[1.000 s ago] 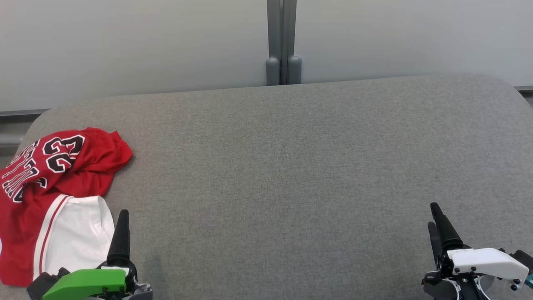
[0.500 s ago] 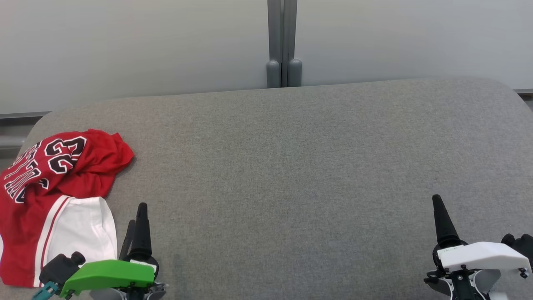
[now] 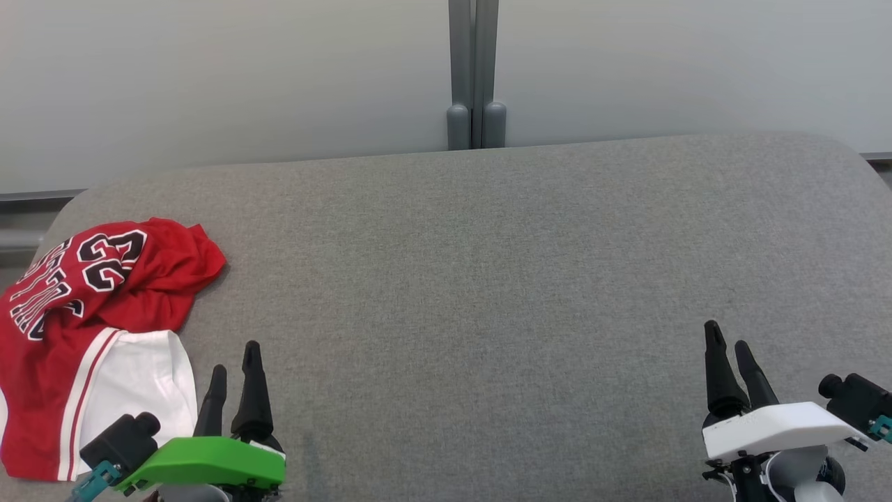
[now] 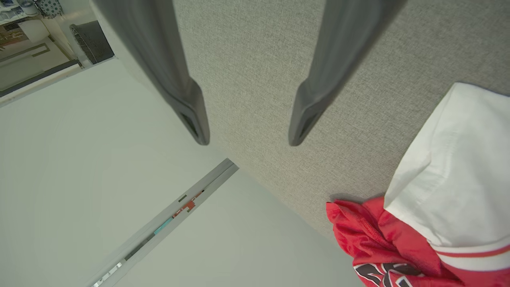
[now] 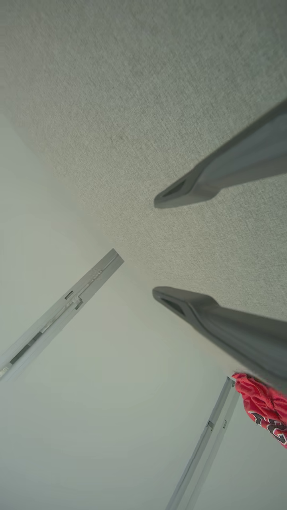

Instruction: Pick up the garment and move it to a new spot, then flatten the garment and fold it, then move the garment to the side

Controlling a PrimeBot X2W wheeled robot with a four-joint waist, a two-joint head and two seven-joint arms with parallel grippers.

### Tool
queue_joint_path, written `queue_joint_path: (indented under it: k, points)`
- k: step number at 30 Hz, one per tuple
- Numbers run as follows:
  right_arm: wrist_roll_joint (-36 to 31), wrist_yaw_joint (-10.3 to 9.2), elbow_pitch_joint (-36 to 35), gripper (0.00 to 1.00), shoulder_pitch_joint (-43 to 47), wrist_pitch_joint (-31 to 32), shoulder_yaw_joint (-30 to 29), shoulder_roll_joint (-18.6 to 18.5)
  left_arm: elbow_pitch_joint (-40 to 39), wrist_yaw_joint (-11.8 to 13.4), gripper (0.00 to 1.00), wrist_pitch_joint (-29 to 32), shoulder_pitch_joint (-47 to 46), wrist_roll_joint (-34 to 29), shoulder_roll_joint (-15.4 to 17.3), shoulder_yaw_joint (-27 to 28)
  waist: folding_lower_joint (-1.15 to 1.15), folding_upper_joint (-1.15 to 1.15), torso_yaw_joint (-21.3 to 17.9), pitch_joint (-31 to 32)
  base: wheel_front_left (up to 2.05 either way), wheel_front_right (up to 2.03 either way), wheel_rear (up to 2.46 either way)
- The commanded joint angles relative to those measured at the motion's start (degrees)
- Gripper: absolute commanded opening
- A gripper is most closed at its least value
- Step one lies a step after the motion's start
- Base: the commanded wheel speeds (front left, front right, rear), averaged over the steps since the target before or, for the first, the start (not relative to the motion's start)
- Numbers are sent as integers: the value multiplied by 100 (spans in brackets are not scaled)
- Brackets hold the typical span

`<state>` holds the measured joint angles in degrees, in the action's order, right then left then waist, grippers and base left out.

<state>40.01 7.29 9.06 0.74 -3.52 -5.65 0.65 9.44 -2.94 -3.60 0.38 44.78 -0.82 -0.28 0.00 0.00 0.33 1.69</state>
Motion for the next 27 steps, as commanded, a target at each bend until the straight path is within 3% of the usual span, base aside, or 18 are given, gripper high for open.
queue_joint_path:
  k: [1,27]
  points:
    - [-254,24,-86,100,-6,-70,37,-40,-72,46,100,-63,7,-259,54,-34,0,0,3,4,0,0,0]
    - [-2179,24,87,100,69,-541,370,-56,184,182,100,-526,80,-1969,89,-360,0,0,34,89,0,0,0]
